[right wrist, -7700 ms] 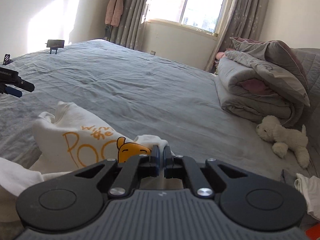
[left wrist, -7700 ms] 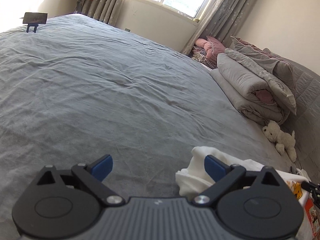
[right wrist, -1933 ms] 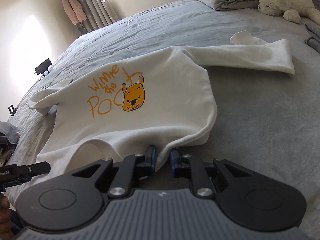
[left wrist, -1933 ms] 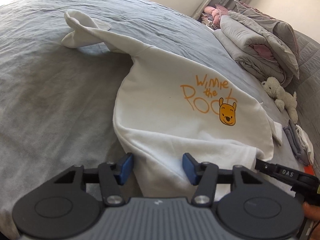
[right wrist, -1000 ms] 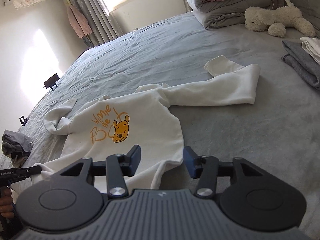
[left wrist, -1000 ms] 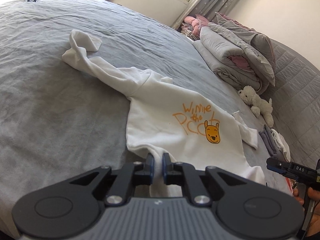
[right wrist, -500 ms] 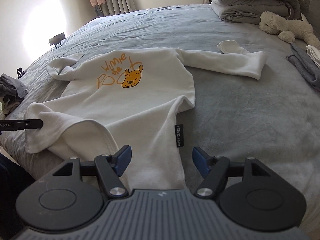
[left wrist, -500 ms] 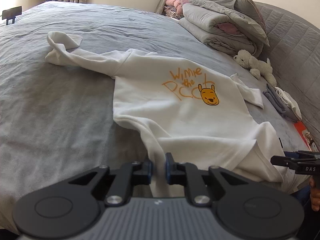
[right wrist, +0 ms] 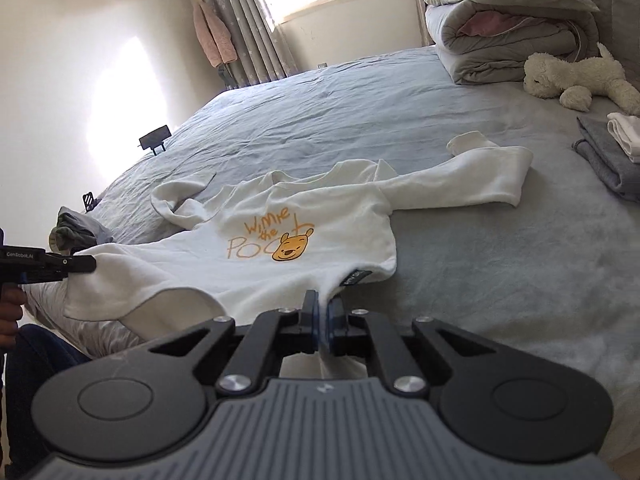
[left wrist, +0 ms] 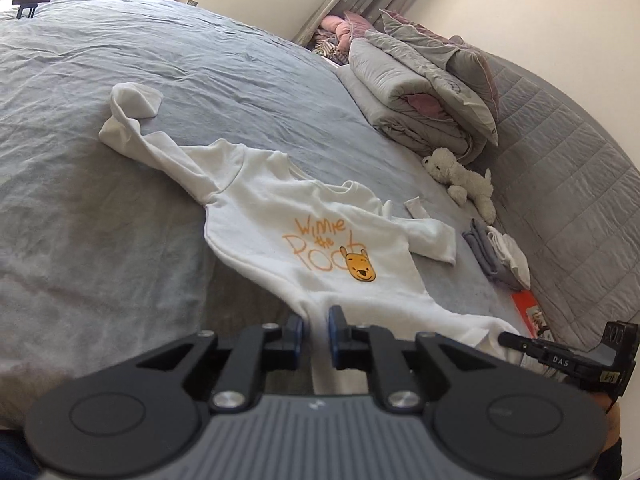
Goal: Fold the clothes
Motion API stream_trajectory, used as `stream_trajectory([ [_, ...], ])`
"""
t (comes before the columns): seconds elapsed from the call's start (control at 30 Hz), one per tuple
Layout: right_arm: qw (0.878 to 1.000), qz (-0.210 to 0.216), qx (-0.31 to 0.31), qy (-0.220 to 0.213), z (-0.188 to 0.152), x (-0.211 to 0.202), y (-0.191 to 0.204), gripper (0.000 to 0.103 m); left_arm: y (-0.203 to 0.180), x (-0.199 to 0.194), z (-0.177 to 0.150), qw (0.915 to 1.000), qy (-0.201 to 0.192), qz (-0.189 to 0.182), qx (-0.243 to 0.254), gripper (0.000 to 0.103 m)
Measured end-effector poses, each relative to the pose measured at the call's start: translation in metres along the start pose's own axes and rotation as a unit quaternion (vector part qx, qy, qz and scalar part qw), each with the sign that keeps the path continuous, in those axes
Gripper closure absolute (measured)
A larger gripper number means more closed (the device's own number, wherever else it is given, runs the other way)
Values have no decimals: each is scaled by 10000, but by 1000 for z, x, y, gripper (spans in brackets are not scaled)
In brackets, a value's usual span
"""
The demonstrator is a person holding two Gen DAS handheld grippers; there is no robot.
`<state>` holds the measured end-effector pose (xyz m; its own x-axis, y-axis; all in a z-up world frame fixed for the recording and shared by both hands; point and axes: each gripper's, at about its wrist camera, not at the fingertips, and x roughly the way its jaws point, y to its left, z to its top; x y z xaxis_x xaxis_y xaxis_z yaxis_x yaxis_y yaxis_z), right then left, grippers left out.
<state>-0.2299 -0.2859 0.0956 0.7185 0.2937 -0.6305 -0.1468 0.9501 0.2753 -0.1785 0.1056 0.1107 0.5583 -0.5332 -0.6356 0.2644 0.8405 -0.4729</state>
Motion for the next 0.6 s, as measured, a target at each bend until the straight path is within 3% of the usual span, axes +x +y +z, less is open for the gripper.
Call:
stream_trajectory([
  [0.07,9991,-170,-99,365,-9,14,-1,97,4,5,-5,9995,227,196,102,75],
  [0.17,9978,-134,-370,537,-20,20,3,97,10,5,-9,9984,405,377,149,74],
  [0.23,9977,-99,-485,465,-18,17,6,95,11,-4,-7,9987,342,340,161,63],
  [0.3,9980,-76,-534,334,-12,12,7,92,10,-11,-1,9989,199,357,226,45],
  [0.4,9983,-61,-571,133,2,6,7,89,5,-16,14,9977,-60,538,408,31],
  [0.5,9988,-72,-466,-150,18,2,2,84,4,-11,32,9967,-191,707,357,25],
  [0.53,9987,-130,-418,-275,23,1,1,74,4,-7,36,9964,-213,746,347,24],
  [0.57,9984,-186,-390,-363,26,0,0,58,3,-2,38,9959,-222,791,375,21],
  [0.6,9984,-120,-459,-306,23,5,4,52,2,4,39,9954,-229,837,405,19],
])
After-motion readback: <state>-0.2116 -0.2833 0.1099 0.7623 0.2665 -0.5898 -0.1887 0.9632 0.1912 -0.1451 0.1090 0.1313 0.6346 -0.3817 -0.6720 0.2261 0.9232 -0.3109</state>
